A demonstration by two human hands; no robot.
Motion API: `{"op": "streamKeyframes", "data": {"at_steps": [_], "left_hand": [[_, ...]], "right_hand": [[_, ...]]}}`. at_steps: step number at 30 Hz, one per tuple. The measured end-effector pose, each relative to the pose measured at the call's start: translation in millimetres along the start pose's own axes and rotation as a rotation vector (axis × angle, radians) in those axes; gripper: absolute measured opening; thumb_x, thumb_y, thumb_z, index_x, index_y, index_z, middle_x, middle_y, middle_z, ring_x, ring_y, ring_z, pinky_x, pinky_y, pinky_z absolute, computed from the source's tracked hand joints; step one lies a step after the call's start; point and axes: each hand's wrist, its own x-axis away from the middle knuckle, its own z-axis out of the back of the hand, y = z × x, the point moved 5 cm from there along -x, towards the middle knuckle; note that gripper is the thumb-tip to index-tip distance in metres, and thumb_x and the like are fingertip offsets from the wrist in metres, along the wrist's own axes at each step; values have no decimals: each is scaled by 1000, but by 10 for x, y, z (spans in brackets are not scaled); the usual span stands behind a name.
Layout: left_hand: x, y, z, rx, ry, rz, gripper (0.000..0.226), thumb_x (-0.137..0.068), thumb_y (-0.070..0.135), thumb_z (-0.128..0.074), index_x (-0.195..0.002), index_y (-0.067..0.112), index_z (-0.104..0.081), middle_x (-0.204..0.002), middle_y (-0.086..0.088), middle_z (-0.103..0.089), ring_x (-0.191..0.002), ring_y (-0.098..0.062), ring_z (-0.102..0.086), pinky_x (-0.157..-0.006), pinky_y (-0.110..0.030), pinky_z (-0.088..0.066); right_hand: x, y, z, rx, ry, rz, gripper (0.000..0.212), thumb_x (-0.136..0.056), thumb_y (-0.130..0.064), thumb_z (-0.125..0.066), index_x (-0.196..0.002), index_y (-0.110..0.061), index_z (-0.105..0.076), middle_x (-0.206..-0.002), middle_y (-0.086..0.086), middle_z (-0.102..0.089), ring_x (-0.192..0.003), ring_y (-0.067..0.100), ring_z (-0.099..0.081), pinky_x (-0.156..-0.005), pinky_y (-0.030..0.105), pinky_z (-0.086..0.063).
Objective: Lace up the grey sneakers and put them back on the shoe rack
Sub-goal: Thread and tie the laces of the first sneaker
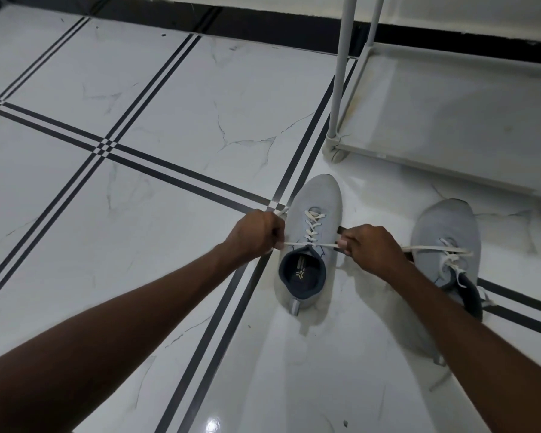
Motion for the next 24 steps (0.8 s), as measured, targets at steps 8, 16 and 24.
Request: {"op": "streamKeyframes", "data": {"at_steps": [8, 16, 24], "left_hand": [[238, -257, 311, 535, -305, 179, 9, -88, 16, -73, -88, 8, -77, -70, -2, -72, -58, -9, -60, -56, -17, -48], [217, -81, 346, 1219, -293, 180, 13, -98, 14, -56, -98, 11, -69, -107, -7, -70, -100, -22, -67, -78, -24, -55], [-101, 70, 97, 1323, -131, 281, 26, -90, 18, -70, -112, 4, -69, -81, -2, -69, -64, -7, -58, -48, -14, -41]], "right_hand": [[117, 27, 272, -653, -276, -84, 26, -101, -5, -44, -87, 6, -63, -76, 21, -70, -52, 12, -60, -54, 21, -50], [69, -146, 334, -859, -395, -30, 14, -93, -1, -59, -99, 10, -64, -102, 24, -74, -87, 25, -73, -82, 32, -61], [9, -335, 70, -1165, -194, -155, 19, -90, -20, -67, -100, -5, -73, -92, 4, -76, -68, 13, -67, -65, 23, -57]]}}
